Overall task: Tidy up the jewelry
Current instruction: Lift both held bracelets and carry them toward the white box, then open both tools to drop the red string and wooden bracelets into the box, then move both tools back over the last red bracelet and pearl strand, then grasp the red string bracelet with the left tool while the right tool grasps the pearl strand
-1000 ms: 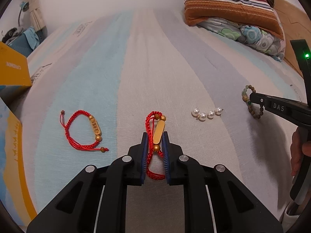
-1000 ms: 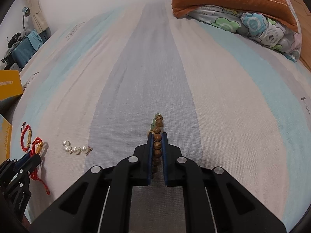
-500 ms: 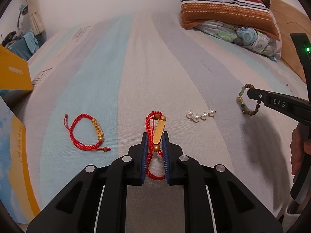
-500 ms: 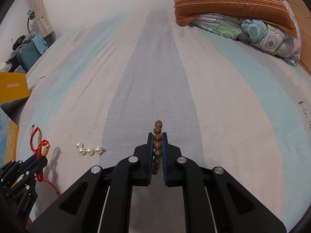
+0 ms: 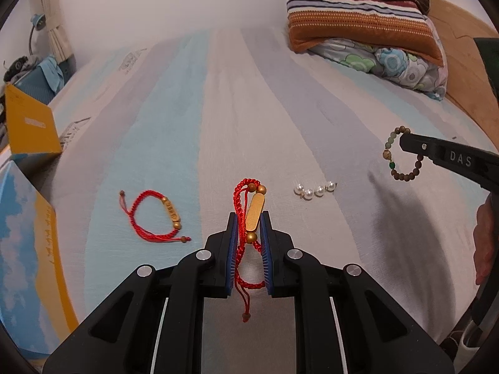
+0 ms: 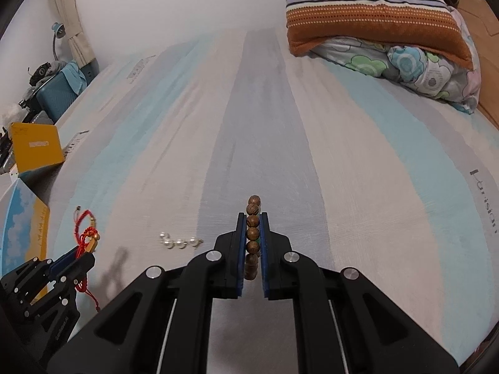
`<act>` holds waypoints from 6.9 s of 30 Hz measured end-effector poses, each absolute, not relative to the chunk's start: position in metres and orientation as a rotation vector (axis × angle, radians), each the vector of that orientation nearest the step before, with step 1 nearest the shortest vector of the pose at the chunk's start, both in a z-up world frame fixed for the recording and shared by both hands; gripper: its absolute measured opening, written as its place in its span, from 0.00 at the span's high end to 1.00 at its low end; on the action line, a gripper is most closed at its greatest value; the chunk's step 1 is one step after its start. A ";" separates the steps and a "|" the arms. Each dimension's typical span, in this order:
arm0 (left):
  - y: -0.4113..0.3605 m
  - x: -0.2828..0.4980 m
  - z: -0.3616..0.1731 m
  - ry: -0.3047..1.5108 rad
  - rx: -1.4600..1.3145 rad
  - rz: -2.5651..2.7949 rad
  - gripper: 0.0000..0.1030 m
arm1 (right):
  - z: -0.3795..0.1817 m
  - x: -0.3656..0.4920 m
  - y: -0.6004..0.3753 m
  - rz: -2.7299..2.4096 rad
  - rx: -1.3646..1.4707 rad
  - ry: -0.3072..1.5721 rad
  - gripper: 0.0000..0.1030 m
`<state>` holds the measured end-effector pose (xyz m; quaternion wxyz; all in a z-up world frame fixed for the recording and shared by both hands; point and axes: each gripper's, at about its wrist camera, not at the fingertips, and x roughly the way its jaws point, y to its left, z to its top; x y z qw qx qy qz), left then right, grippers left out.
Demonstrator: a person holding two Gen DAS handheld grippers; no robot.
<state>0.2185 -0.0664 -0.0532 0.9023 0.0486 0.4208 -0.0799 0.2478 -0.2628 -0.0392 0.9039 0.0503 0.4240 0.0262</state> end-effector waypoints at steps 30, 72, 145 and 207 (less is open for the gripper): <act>0.029 0.157 0.040 0.775 0.058 -0.058 0.87 | 0.042 0.182 -0.131 0.209 0.006 0.800 0.93; 0.241 0.061 0.062 0.750 -0.050 0.267 0.87 | 0.079 0.112 0.118 0.557 -0.138 0.730 0.93; 0.130 0.101 0.043 0.752 -0.058 0.137 0.06 | 0.057 0.141 -0.045 0.266 -0.094 0.706 0.07; 0.025 0.292 -0.118 0.953 0.005 0.011 0.27 | -0.125 0.266 -0.166 0.168 -0.065 0.936 0.31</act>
